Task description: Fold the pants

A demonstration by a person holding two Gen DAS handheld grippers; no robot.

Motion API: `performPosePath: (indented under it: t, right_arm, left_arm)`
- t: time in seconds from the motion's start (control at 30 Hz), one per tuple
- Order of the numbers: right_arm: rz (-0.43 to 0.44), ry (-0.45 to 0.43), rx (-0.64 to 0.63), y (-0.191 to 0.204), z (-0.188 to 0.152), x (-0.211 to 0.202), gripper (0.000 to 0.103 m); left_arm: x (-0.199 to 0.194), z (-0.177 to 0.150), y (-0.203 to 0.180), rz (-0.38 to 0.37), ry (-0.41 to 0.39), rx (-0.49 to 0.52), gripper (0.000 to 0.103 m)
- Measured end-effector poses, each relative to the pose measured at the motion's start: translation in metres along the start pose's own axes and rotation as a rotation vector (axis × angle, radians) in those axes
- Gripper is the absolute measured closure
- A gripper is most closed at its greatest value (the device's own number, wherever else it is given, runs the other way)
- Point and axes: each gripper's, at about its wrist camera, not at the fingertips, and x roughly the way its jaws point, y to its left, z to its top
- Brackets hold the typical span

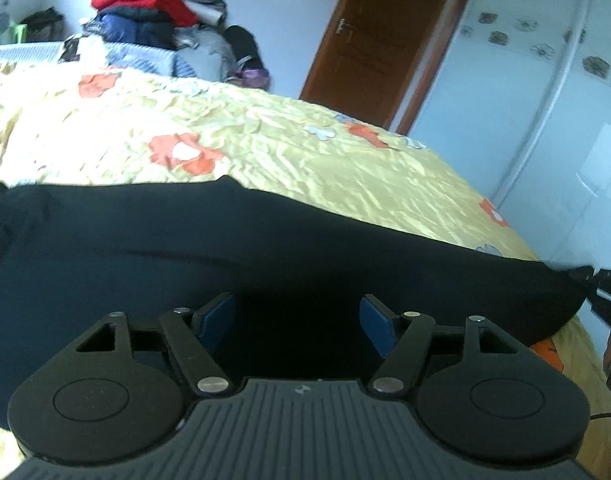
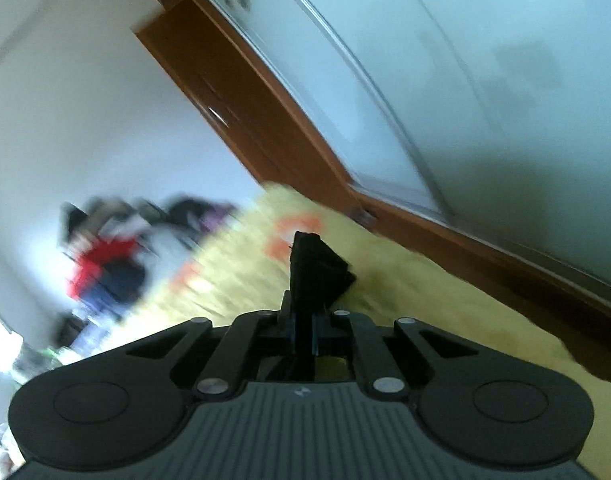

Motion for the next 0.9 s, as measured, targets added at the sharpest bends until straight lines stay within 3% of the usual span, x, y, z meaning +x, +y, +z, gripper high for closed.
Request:
performPosePath:
  t: [0.1, 0.3, 0.5, 0.6, 0.7, 0.8, 0.87, 0.9]
  right_arm:
    - [0.044, -0.004, 0.012, 0.016, -0.002, -0.001, 0.096]
    - [0.281, 0.024, -0.373, 0.156, -0.024, -0.004, 0.096]
    - [0.532, 0.216, -0.707, 0.278, -0.125, 0.013, 0.096]
    - [0.592, 0.355, -0.792, 0.308, -0.186, 0.027, 0.096]
    - [0.588, 0.446, -0.888, 0.320, -0.234, 0.031, 0.095]
    - [0.543, 0.489, -0.984, 0.325, -0.264, 0.029, 0.082]
    - [0.587, 0.507, -0.985, 0.319, -0.264, 0.018, 0.051]
    - [0.641, 0.516, -0.962, 0.317, -0.255, 0.009, 0.047]
  left_arm:
    - [-0.005, 0.002, 0.004, 0.049, -0.003, 0.001, 0.029]
    - [-0.027, 0.011, 0.024, 0.126, -0.093, -0.067, 0.022]
    - [-0.042, 0.015, 0.044, 0.195, -0.131, -0.113, 0.017]
    - [-0.047, 0.014, 0.051, 0.211, -0.127, -0.128, 0.017]
    - [-0.051, 0.014, 0.057, 0.226, -0.133, -0.136, 0.015]
    - [-0.048, 0.015, 0.058, 0.230, -0.124, -0.154, 0.012]
    - [-0.046, 0.016, 0.056, 0.222, -0.110, -0.155, 0.012]
    - [-0.045, 0.017, 0.056, 0.220, -0.107, -0.150, 0.012]
